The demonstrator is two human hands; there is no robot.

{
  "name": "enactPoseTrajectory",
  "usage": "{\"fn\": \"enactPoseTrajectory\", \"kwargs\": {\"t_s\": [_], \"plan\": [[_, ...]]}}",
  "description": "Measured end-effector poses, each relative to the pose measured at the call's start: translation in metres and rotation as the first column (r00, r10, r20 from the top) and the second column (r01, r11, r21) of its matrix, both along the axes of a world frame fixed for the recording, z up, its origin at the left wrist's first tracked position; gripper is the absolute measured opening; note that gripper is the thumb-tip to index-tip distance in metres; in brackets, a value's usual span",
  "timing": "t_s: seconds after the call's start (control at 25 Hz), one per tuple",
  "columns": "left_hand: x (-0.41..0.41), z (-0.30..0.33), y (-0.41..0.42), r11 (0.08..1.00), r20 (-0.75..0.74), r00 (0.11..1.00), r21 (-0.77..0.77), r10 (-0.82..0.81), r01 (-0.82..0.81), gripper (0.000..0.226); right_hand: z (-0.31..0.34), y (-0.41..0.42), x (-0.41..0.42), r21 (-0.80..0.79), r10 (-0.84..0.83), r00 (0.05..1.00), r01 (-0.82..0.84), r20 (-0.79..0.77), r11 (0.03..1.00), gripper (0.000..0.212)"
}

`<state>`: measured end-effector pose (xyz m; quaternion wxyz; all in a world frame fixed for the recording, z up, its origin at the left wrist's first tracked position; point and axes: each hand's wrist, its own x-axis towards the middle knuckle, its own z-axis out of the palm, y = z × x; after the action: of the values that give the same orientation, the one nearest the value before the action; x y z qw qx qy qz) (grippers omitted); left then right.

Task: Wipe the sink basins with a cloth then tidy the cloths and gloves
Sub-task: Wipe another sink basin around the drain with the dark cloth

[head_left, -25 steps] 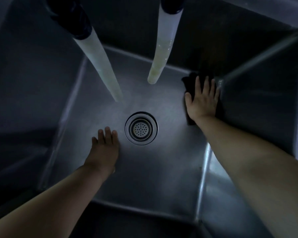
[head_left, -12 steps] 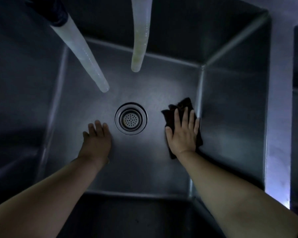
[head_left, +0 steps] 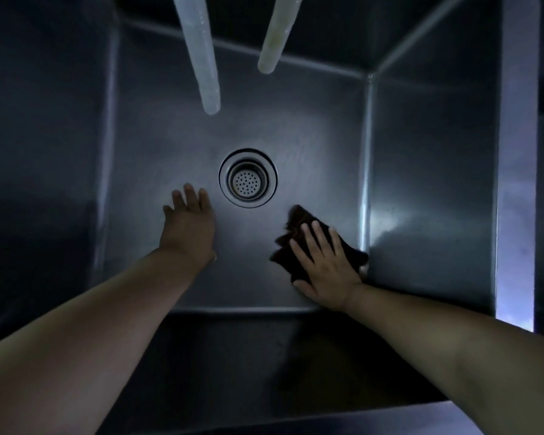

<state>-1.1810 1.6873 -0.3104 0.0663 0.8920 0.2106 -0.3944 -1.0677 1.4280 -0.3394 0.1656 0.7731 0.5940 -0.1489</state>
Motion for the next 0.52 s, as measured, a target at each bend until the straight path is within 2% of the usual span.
{"fn": "enactPoseTrajectory", "kwargs": {"t_s": [0.08, 0.16, 0.24, 0.32, 0.4, 0.52], "plan": [[-0.004, 0.004, 0.012, 0.995, 0.027, 0.999, -0.094, 0.036, -0.033, 0.107, -0.001, 0.022, -0.012, 0.046, 0.104, 0.992, -0.101, -0.074, 0.994, 0.077], [-0.013, 0.010, 0.031, 0.983, 0.078, 0.995, -0.175, 0.067, -0.053, 0.085, -0.005, 0.058, -0.026, 0.119, 0.204, 0.969, -0.188, -0.143, 0.975, 0.070], [-0.025, 0.018, 0.048, 0.988, 0.109, 0.991, -0.140, 0.076, -0.061, 0.061, -0.015, 0.099, -0.043, 0.165, 0.284, 0.937, -0.253, -0.204, 0.953, 0.062], [-0.038, 0.028, 0.057, 0.996, 0.116, 0.991, -0.053, 0.071, -0.066, 0.046, -0.022, 0.134, -0.061, 0.158, 0.336, 0.914, -0.306, -0.229, 0.939, 0.058], [-0.049, 0.037, 0.060, 0.993, 0.123, 0.986, -0.009, 0.116, -0.116, 0.037, -0.025, 0.150, -0.070, 0.174, 0.362, 0.901, -0.327, -0.240, 0.929, 0.055], [-0.064, 0.056, 0.060, 0.972, 0.063, 0.970, -0.005, 0.236, -0.237, 0.030, -0.018, 0.123, -0.054, 0.171, 0.385, 0.882, -0.350, -0.271, 0.921, 0.055]]}}
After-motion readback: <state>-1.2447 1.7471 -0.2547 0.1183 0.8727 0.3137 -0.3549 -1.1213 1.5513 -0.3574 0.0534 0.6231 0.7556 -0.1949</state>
